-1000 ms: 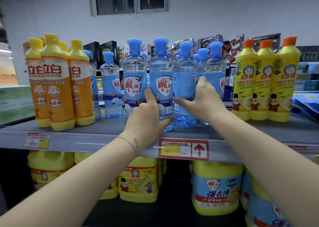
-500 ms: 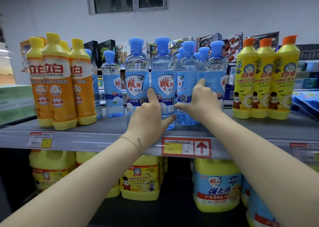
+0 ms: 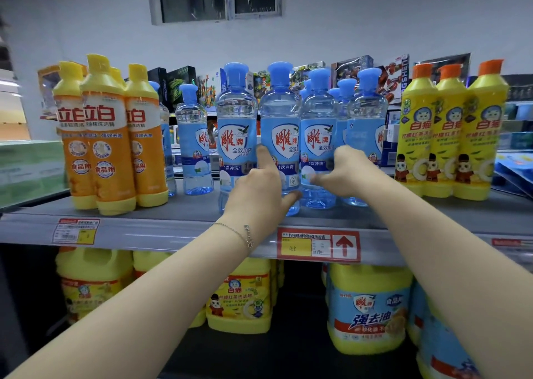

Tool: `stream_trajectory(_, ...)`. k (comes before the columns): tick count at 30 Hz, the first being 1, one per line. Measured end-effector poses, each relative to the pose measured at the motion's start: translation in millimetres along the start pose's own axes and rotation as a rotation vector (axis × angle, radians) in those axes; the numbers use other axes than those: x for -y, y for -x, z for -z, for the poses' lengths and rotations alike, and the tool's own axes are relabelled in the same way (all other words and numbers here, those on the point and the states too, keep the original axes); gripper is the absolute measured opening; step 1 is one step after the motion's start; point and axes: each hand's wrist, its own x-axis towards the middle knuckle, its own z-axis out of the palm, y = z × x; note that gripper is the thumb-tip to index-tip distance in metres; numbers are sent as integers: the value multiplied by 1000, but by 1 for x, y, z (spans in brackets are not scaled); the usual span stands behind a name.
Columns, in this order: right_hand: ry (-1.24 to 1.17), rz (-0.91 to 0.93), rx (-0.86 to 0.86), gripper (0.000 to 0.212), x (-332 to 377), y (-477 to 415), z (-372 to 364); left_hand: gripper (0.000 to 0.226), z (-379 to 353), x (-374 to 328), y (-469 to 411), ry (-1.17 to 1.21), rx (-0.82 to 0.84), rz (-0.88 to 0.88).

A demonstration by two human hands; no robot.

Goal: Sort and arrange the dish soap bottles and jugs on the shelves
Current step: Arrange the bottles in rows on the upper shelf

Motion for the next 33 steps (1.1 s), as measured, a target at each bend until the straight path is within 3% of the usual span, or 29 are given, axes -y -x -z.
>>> stream_trajectory(4,178,9,-65,52,2,4,-7,103,-5,-10,-8,-96,52,34)
stream_trajectory(11,158,19,-62,40,1,3,-9,96,-20,-19,-33,-211,142,100)
stream_trajectory(15,152,35,-70,47,1,9,-9,94,-28,-21,-46,-227,176,154)
stream_trajectory(20,357,145,-280,47,16,26,1,91,-15,-20,-33,-157,204,92)
stream_trajectory(23,226,339,-318,31,31,34,2,53,4,-11,-9,-45,82,-71)
stream_trajectory(26,64,432,-267,23,45,37,-2,24,27,13,13,-53,-226,-207)
stream_trajectory(28,-25,454,-188,20,53,36,-8,36,37,34,19,-31,-389,-180)
stream_trajectory(29,-49,460,-140,21,56,35,-13,47,39,44,19,7,-396,-109)
stream_trajectory(30,-55,462,-98,23,60,34,-18,60,40,54,17,63,-348,-12)
stream_trajectory(33,-44,463,-64,21,66,30,-35,84,41,70,2,410,2,295)
